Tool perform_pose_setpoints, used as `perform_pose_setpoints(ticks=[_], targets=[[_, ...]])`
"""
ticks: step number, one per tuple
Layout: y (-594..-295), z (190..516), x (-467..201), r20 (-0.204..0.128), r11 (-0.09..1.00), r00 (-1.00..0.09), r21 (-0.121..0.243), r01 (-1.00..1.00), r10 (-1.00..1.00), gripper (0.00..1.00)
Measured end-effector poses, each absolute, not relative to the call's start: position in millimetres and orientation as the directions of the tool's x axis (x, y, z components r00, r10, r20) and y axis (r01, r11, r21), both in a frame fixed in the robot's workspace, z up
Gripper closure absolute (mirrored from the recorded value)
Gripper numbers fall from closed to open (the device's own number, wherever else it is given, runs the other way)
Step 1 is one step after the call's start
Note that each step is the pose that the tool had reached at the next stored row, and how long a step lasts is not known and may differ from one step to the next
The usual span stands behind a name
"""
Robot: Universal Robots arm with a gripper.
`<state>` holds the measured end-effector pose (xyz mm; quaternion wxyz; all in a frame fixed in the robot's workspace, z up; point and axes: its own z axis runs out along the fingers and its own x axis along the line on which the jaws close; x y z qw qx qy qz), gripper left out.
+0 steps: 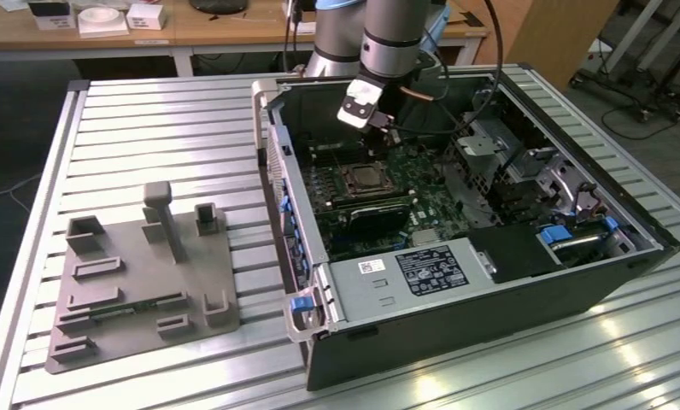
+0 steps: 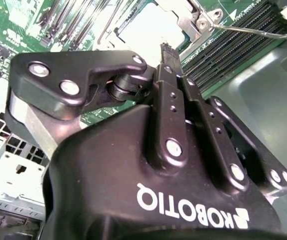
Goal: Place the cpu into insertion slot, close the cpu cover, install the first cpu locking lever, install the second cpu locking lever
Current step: 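Install the first cpu locking lever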
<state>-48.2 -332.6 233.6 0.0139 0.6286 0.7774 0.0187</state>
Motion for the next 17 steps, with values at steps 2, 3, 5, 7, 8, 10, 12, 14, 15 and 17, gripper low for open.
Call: perform_pose_setpoints(ticks=[2, 3, 5, 7, 8, 10, 12, 14, 15, 17], targets=[[-332.6, 237.1, -48.2, 0.002, 0.209, -0.210, 0.047, 0.977, 0.978, 0.90], [-332.6, 238.8, -48.2, 0.002, 0.210, -0.210, 0.046, 0.977, 0.978, 0.90], [-332.6, 241.9, -48.2, 0.002, 0.210, -0.211, 0.046, 0.976, 0.978, 0.90], [-332.6, 242.9, -48.2, 0.002, 0.214, -0.214, 0.047, 0.976, 0.977, 0.90], [-332.6, 242.9, -48.2, 0.002, 0.218, -0.218, 0.047, 0.975, 0.976, 0.90], [-332.6, 243.0, -48.2, 0.002, 0.234, -0.234, 0.047, 0.971, 0.972, 0.90], [-332.6, 243.0, -48.2, 0.002, 0.261, -0.261, 0.046, 0.964, 0.965, 0.90], [-332.6, 243.0, -48.2, 0.002, 0.295, -0.296, 0.046, 0.954, 0.955, 0.90], [-332.6, 243.0, -48.2, 0.002, 0.312, -0.313, 0.046, 0.949, 0.950, 0.90], [-332.6, 243.0, -48.2, 0.002, 0.342, -0.343, 0.046, 0.939, 0.940, 0.90]])
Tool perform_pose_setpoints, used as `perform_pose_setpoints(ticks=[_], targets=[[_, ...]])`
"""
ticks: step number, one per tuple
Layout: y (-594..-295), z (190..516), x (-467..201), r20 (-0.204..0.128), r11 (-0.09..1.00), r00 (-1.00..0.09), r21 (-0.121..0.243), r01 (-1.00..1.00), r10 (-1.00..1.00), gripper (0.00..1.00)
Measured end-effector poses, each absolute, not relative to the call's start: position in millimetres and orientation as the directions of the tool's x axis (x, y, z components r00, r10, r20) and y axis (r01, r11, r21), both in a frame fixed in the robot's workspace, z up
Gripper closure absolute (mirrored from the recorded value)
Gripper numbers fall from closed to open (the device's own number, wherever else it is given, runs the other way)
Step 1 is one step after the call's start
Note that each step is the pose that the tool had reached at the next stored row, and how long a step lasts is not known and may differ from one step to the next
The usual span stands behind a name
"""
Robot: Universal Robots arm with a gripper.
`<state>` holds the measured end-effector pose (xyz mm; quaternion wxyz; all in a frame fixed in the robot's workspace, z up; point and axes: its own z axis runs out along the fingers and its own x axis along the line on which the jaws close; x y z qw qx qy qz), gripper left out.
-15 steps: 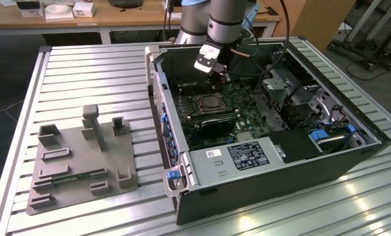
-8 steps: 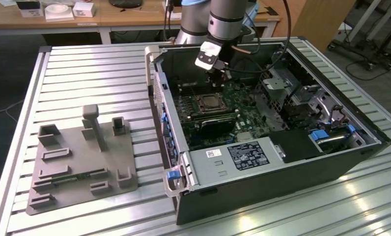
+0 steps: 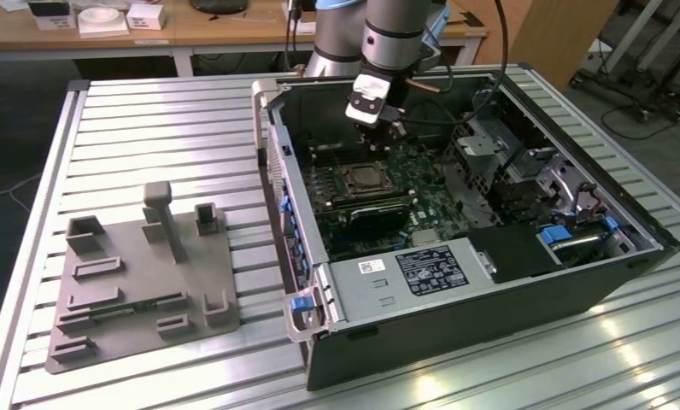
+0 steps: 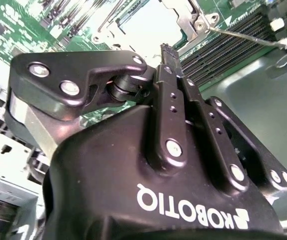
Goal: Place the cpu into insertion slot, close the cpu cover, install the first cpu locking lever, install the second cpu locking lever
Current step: 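Install the first cpu locking lever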
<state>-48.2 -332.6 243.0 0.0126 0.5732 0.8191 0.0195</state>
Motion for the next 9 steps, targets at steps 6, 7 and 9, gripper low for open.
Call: perform_pose_setpoints(ticks=[6, 7, 9], targets=[[-332.9, 243.0, -50.4, 0.002, 0.358, -0.358, 0.046, 0.933, 0.934, 0.90], [-333.0, 243.0, -51.2, 0.002, 0.358, -0.358, 0.046, 0.933, 0.934, 0.90], [-333.2, 243.0, -52.6, 0.002, 0.358, -0.359, 0.047, 0.932, 0.933, 0.90]])
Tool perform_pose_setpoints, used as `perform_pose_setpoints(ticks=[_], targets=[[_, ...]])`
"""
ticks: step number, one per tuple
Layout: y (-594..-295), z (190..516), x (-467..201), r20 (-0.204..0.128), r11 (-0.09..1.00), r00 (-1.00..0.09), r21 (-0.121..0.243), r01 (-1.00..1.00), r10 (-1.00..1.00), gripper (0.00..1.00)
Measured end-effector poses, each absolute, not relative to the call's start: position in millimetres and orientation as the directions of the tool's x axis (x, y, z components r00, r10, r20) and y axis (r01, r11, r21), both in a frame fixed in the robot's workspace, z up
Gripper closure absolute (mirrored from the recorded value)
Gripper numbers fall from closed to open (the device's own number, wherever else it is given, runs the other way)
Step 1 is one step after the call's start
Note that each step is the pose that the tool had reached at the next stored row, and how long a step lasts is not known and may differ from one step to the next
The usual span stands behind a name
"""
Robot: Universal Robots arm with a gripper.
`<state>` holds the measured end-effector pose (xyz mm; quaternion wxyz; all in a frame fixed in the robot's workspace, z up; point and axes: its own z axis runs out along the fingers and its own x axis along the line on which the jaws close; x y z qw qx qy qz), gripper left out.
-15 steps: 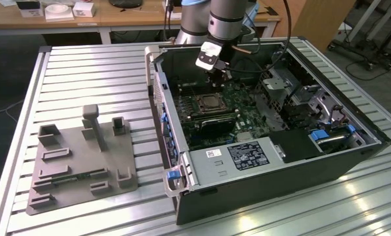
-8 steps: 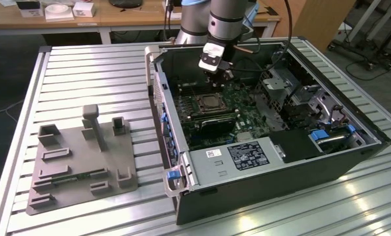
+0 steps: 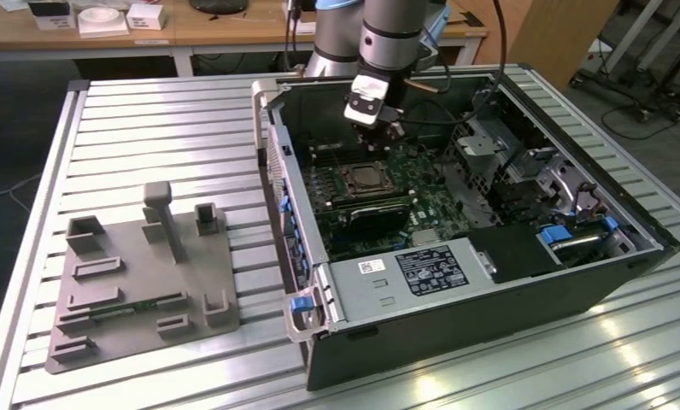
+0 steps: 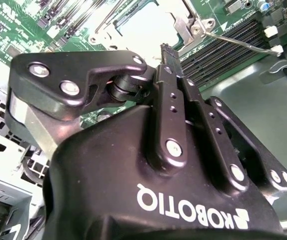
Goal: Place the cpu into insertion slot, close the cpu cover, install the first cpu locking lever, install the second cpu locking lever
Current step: 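Install the first cpu locking lever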
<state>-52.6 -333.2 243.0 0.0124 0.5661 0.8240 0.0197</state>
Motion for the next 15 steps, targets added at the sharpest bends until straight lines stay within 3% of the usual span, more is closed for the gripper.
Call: perform_pose_setpoints(ticks=[15], targets=[[-334.7, 243.0, -58.8, 0.002, 0.362, -0.362, 0.047, 0.931, 0.932, 0.90]])
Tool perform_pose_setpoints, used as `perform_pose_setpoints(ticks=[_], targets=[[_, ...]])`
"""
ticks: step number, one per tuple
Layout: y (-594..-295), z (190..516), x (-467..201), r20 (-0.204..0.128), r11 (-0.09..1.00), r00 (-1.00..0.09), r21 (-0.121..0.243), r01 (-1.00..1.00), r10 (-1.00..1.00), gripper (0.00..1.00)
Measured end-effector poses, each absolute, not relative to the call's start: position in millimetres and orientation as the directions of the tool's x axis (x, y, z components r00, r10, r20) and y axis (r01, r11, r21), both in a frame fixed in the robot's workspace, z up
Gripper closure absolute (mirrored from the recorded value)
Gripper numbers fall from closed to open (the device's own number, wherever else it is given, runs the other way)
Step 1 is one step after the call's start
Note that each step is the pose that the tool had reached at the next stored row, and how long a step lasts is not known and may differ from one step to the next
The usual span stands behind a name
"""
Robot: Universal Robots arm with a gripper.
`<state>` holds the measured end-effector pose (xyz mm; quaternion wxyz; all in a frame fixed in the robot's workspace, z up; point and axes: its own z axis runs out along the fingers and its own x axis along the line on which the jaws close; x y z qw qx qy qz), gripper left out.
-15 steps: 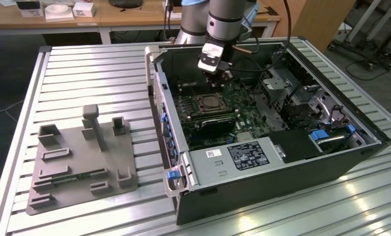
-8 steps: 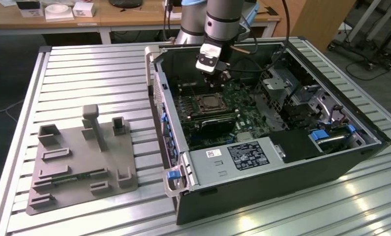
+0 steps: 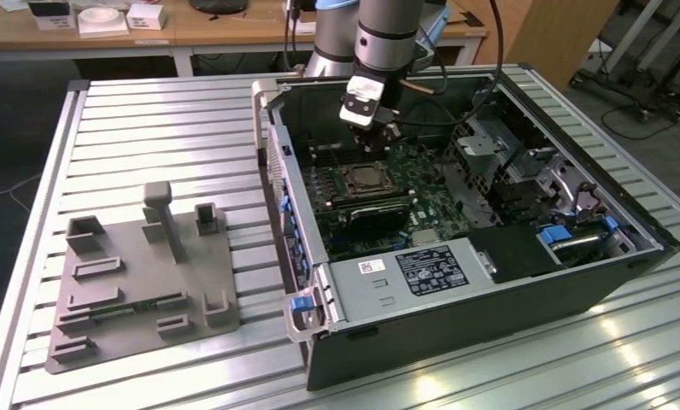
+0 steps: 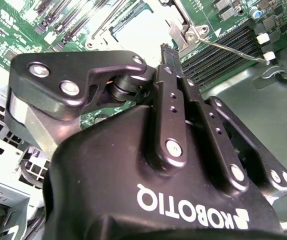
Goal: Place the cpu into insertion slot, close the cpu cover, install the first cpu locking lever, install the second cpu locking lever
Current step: 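Install the first cpu locking lever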
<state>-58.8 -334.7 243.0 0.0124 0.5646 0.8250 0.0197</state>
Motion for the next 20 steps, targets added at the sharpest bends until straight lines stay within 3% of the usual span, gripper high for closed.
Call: perform_pose_setpoints(ticks=[20], targets=[[-334.8, 254.2, -58.8, 0.002, 0.448, -0.448, 0.047, 0.893, 0.894, 0.90]])
